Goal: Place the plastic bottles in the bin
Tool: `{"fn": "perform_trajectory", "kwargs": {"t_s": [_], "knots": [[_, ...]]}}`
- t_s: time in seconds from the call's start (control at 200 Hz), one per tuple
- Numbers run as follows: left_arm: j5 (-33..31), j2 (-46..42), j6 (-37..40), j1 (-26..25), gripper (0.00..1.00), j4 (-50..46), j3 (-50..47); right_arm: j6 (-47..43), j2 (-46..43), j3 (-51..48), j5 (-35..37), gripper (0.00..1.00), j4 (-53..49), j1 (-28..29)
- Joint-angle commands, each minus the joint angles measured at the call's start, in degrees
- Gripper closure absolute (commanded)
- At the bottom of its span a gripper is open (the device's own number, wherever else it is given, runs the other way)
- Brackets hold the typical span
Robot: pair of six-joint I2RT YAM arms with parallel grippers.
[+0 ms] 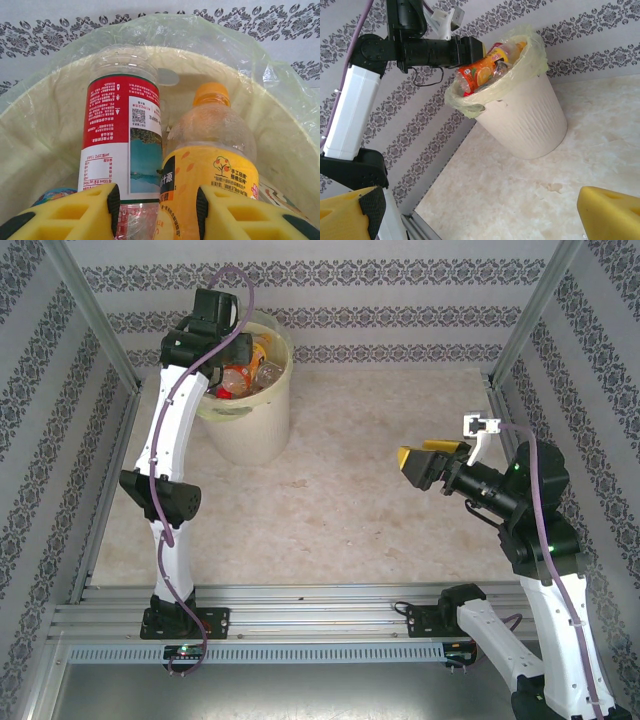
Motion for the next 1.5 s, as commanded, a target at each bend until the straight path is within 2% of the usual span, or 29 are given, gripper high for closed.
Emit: {"fn": "perform_trajectory", "kwargs": {"t_s": [0.0, 0.235, 0.315, 0.5, 0.575, 0.654, 0.859, 1.059, 1.229, 1.329, 1.494], "knots": [[-0.42, -0.03, -0.04, -0.16, 0.54, -0.08, 1.87, -0.23, -0.14, -0.47, 0.85, 0.02, 0.09, 0.77], [0.53, -3.87, -1.2, -0.14, 0.51, 0.32, 2.43, -0.06, -0.52, -0.47, 0.94, 0.02, -0.19, 0.77], [1.71, -5.58, -1.26, -0.15, 0.44, 0.32, 1.57, 0.04, -0.6, -0.66, 0.93, 0.02, -0.04, 0.75], [4.38, -9.77, -0.38, -0.21, 0.36, 0.97, -1.56, -0.3, -1.04, -1.07, 0.78, 0.02, -0.18, 0.77], [6.24, -13.13, -0.07, -0.14, 0.27, 2.86, -5.4, -1.07, -1.37, -1.28, 0.69, 0.02, -0.4, 0.73], [8.06, -18.42, 0.35, -0.24, 0.18, 7.22, -12.41, -2.23, -1.55, -1.37, 0.84, 0.02, -1.09, 0.77], [12.98, -36.28, 1.5, -1.05, 0.0, 21.24, -38.01, -5.18, -2.55, -1.97, 3.6, 0.02, -3.02, 0.68], [17.9, -53.24, 1.82, -1.47, 0.0, 31.26, -62.38, -6.42, -3.46, -3.1, 10.96, 0.02, -4.73, 0.71], [20.97, -66.72, -1.84, -1.52, 0.0, 38.98, -81.38, -7.08, -4.29, -6.6, 18.1, 0.02, -3.96, 0.61], [20.32, -72.79, -4.39, -1.48, 0.0, 39.53, -88.9, -7.15, -4.42, -9.06, 21.3, 0.02, -2.75, 0.66], [16.91, -79.52, -5.56, -1.59, 0.0, 39.39, -96.86, -4.89, -6.01, -16.39, 22.29, 0.02, 5.39, 0.55]]}}
